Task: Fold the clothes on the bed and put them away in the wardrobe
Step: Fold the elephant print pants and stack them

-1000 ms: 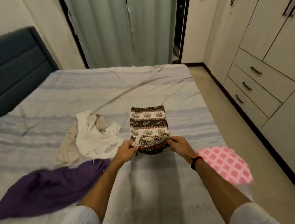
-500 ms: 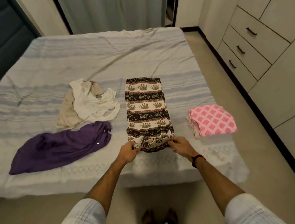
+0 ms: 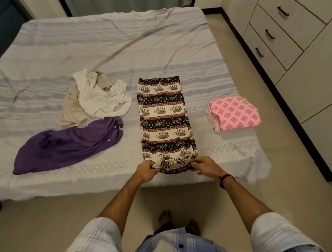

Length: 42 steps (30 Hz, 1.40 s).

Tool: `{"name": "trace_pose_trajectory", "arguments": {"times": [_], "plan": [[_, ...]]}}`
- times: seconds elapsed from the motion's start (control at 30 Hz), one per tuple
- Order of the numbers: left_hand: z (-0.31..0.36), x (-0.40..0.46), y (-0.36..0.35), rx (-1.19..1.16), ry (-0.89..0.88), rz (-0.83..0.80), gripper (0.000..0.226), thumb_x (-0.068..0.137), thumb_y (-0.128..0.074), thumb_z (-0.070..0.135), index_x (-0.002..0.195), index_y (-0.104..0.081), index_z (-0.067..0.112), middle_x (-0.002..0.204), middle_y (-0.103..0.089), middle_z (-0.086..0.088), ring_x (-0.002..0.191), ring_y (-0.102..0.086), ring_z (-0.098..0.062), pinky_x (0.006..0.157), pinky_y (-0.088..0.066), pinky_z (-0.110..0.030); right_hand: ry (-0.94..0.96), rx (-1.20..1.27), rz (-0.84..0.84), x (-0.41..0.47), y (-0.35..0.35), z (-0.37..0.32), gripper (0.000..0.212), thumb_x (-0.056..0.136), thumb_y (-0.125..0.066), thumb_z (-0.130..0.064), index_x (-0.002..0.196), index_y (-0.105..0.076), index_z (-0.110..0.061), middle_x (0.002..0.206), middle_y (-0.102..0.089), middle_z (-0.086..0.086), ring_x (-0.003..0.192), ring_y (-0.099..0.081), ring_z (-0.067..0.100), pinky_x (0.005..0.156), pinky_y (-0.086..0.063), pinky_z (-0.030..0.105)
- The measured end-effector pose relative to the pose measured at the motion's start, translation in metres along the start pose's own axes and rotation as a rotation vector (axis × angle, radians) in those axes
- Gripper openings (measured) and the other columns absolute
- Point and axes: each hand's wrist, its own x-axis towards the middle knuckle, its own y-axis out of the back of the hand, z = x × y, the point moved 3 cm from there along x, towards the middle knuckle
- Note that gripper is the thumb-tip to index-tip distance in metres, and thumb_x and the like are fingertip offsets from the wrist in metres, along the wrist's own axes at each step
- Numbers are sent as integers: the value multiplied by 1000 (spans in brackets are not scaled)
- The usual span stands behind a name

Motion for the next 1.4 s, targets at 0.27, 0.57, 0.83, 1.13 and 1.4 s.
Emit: {"name": "trace_pose_trajectory", "arguments": {"times": [0.27,0.57,0.83,1.13,1.4], "plan": [[1,-10,-28,-55,62,-62,16,92,-65,20,77,-61,18,72,-61,3,73,-57,-14,55,-39,-18,-34,-69,-82,-4,8,27,20,100,-53,-15,110,-67,-4,113,-69,7,84,-69,11,80,-56,31],[22,25,-8,-179,108,101,10,92,-65,20,86,-62,14,83,-67,-3,76,-61,-18,72,-45,-26,4,-20,12,37,23,-2,22,101,-52,-16,114,-66,-5,115,-69,11,94,-72,24,78,-58,35],[32,116,30,-389,187,101,26,96,-62,17,119,-59,6,104,-69,-7,65,-68,-7,44,-46,-15,-38,5,119,129,38,-45,23,100,-55,-17,119,-66,-10,109,-70,7,80,-74,20,71,-61,33],[33,232,72,-401,239,111,20,93,-65,18,110,-68,7,99,-71,-6,69,-69,-12,62,-57,-22,-154,-21,220,248,50,-77,31,98,-58,-21,124,-64,-4,113,-70,9,71,-74,15,75,-62,35],[25,270,71,-286,211,15,67,87,-72,19,145,-41,8,134,-59,-12,115,-61,-27,100,-50,-41,-184,-174,282,287,43,-91,36,95,-64,-25,126,-56,-8,119,-63,6,109,-60,25,98,-47,32]]}}
